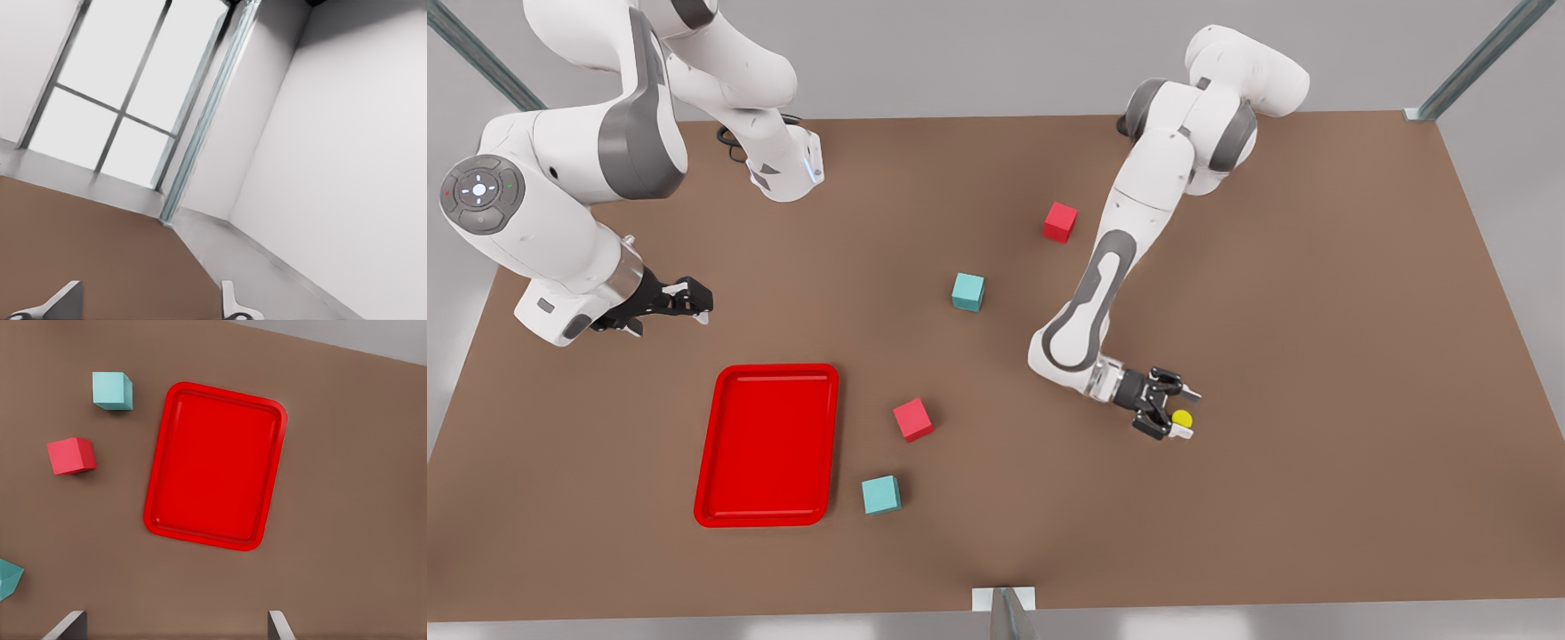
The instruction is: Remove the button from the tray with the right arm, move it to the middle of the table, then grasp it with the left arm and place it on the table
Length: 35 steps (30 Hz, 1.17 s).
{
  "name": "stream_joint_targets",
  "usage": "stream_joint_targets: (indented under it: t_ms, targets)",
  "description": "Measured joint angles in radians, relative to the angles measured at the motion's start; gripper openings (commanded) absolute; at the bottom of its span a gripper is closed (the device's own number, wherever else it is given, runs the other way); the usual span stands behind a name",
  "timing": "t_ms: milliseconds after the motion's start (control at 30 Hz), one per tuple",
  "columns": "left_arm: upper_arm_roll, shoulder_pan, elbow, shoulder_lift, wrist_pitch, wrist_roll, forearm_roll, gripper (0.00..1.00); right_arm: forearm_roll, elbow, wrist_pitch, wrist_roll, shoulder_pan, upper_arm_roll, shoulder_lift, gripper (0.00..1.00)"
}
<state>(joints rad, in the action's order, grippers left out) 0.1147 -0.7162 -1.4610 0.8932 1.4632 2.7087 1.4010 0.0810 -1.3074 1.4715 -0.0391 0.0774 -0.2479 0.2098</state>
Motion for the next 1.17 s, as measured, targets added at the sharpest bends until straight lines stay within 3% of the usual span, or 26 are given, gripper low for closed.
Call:
stream_joint_targets:
  t_ms: [67,133,233,300,400,500,800,1167]
  targets:
    - [-0.01,0.005,0.224,-0.105,-0.054,-0.201,-0.206,1.0,0.0,0.0,0.0,0.0,0.0,0.0,0.0,1.0]
    - [0.009,0.141,0.39,-0.215,-0.111,-0.441,-0.653,1.0,0.0,0.0,0.0,0.0,-0.001,0.0,0.0,1.0]
    - [0.007,0.315,0.424,-0.435,-0.181,-0.81,-1.08,1.0,0.0,0.0,0.0,0.0,-0.001,0.0,0.0,1.0]
    - [-0.037,0.399,0.284,-0.631,-0.184,-1.028,-1.215,1.0,-0.001,0.0,0.0,0.0,-0.001,0.0,0.0,1.0]
    - [-0.06,0.421,-0.001,-0.838,-0.118,-1.312,-1.288,1.0,-0.001,0.0,0.0,0.0,0.001,0.0,0.0,1.0]
    - [-0.065,0.426,-0.117,-0.878,-0.051,-1.57,-1.324,1.0,0.0,0.0,0.0,0.0,0.003,-0.001,0.0,1.0]
    - [-0.067,0.423,-0.129,-0.886,0.026,-2.167,-1.353,1.0,0.0,0.0,-0.001,0.0,0.004,-0.002,0.0,1.0]
    - [-0.068,0.418,-0.128,-0.887,0.043,-2.594,-1.356,1.0,-0.002,0.0,-0.001,-0.001,0.004,-0.002,0.0,1.0]
